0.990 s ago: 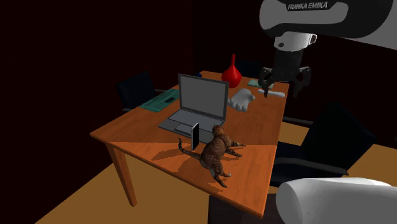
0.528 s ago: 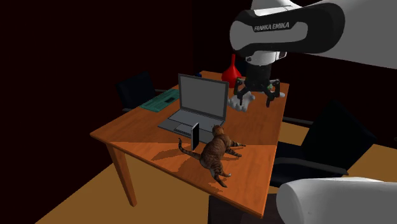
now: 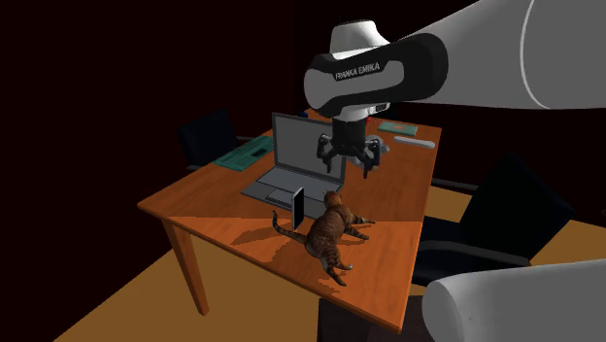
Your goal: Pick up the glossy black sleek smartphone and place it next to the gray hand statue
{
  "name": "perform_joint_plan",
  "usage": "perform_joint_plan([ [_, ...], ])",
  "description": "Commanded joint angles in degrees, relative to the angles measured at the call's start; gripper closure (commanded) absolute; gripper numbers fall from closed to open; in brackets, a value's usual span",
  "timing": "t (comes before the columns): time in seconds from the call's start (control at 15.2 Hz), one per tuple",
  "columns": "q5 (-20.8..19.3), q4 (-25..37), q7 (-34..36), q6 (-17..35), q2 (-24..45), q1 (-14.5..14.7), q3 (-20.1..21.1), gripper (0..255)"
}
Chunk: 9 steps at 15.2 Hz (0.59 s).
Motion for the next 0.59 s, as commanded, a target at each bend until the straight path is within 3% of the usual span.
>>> perform_joint_plan([
  [0.0, 0.2, 0.7, 3.7, 3.2, 3.4, -0.5, 2.8, 0],
  [0.26, -1.1, 3.6, 11.7, 8.1, 10.6, -1.8, 8.6, 0],
  [0.53, -5.2, 7.9, 20.9, 12.2, 19.2, -3.8, 14.5, 0],
])
